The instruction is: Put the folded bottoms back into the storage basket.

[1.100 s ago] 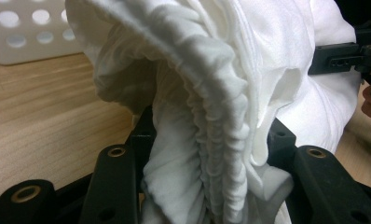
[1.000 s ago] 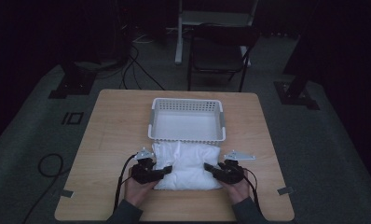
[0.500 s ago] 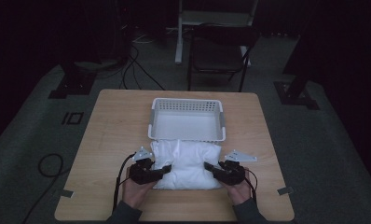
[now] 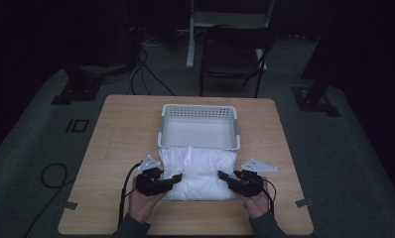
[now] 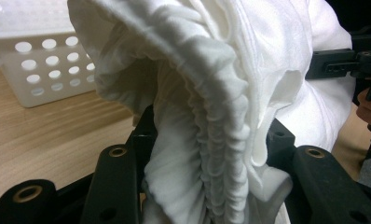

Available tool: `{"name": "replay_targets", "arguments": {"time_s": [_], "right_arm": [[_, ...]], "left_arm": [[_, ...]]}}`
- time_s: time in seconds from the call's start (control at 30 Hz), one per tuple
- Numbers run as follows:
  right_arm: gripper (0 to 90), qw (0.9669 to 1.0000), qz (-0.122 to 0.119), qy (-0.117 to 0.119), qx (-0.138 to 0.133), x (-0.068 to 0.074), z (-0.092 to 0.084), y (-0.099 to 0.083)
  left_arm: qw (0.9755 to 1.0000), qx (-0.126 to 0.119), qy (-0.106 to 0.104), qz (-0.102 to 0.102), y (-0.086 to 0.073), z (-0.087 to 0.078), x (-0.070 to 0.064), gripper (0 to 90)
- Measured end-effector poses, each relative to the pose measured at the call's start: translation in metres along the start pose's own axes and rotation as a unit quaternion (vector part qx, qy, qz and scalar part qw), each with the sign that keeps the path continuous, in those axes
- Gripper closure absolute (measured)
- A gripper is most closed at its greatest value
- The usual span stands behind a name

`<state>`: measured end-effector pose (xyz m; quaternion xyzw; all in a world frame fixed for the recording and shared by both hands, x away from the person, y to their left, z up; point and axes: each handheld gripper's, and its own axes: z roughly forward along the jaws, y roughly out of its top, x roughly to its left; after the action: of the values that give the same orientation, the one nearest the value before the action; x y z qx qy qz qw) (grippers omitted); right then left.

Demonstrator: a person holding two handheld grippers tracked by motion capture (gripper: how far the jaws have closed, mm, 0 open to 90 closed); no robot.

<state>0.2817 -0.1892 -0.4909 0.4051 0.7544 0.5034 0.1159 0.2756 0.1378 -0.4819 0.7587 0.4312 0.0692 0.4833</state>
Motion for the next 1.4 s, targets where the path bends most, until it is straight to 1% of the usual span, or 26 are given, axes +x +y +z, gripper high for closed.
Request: {"name": "replay_targets", "arguments": {"time_s": [0.13, 0.27, 0.47, 0.53, 0.67, 0.9, 1.07, 1.23, 1.4], "right_arm": [[68.1, 1.0000, -0.001, 0.001, -0.004, 0.002, -0.002, 0.003], [68.2, 0.9999, -0.004, 0.002, -0.010, 0.003, -0.004, 0.006], [68.3, 0.9998, -0.009, 0.001, -0.019, 0.006, -0.009, 0.012], [68.4, 0.9997, -0.006, 0.004, -0.022, 0.007, -0.010, 0.015], [68.4, 0.9995, -0.013, 0.003, -0.029, 0.008, -0.013, 0.021], [68.5, 0.9992, -0.019, 0.003, -0.036, 0.010, -0.016, 0.029], [68.5, 0.9988, -0.025, 0.004, -0.042, 0.012, -0.016, 0.038], [68.6, 0.9984, -0.029, 0.002, -0.048, 0.013, -0.016, 0.048], [68.5, 0.9978, -0.037, 0.001, -0.054, 0.013, -0.016, 0.058]], "left_arm": [[1.0000, -0.004, 0.000, 0.004, 0.003, -0.004, -0.001, 53.3], [0.9999, -0.012, -0.005, 0.008, 0.006, -0.008, -0.003, 53.5], [0.9997, -0.021, -0.002, 0.014, 0.011, -0.013, -0.005, 53.7], [0.9996, -0.025, -0.003, 0.013, 0.014, -0.015, -0.006, 53.8], [0.9993, -0.032, 0.000, 0.017, 0.018, -0.018, -0.008, 53.8], [0.9991, -0.039, -0.001, 0.017, 0.022, -0.023, -0.009, 53.9], [0.9986, -0.049, 0.002, 0.017, 0.028, -0.027, -0.008, 54.0], [0.9981, -0.057, 0.007, 0.024, 0.036, -0.031, -0.008, 54.0], [0.9976, -0.064, 0.008, 0.025, 0.045, -0.034, -0.006, 54.0]]}}
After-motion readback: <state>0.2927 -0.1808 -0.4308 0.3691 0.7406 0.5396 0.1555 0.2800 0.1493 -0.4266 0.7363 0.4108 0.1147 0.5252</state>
